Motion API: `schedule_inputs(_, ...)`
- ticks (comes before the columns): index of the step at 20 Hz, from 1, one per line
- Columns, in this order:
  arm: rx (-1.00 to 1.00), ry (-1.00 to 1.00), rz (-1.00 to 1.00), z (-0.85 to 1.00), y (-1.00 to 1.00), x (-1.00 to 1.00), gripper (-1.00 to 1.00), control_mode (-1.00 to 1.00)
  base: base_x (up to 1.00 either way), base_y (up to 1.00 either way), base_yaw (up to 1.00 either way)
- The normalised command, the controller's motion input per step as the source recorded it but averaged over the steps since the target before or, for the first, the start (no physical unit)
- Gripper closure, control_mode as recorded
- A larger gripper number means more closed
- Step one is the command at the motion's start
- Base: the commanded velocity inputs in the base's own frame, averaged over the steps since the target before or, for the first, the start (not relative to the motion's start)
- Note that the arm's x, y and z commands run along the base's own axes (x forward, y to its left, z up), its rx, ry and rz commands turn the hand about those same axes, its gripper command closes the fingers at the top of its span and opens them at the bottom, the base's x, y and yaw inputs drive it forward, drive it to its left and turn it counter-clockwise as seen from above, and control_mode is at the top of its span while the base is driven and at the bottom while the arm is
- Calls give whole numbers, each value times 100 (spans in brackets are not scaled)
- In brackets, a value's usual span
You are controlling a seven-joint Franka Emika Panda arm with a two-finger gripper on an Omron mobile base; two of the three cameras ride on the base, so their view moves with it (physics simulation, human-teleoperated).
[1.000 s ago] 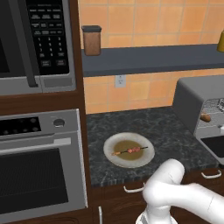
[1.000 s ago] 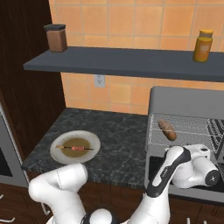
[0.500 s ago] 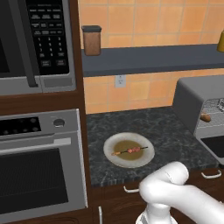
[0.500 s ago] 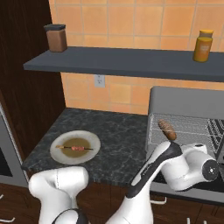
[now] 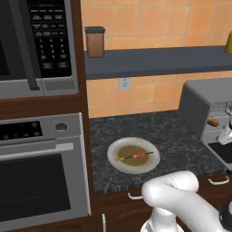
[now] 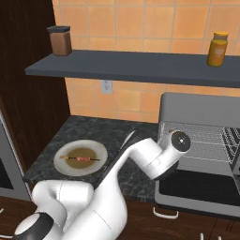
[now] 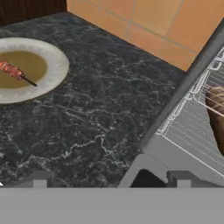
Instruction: Pick up the kebab skewer and baguette bread, and place them inside the toaster oven. Close the toaster oven door and start by setting the timer.
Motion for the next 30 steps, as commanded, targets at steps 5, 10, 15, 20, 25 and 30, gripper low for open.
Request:
schedule_inputs(5, -21, 18, 19, 0, 100, -1, -100, -100, 0, 0, 0)
schedule_inputs(10, -3, 5, 33, 0, 69, -4, -100, -100, 0, 0, 0)
schedule_inputs(15, 0, -3, 35, 0, 36, -9, -100, -100, 0, 0, 0)
schedule_inputs(20, 0, 0, 27, 3, 51, 24, -100, -100, 0, 0, 0)
schedule_inputs(25, 0, 0, 22, 1, 59, 33, -100, -100, 0, 0, 0)
schedule_inputs(30, -1, 1, 18, -56, 48, 44, -100, -100, 0, 0, 0)
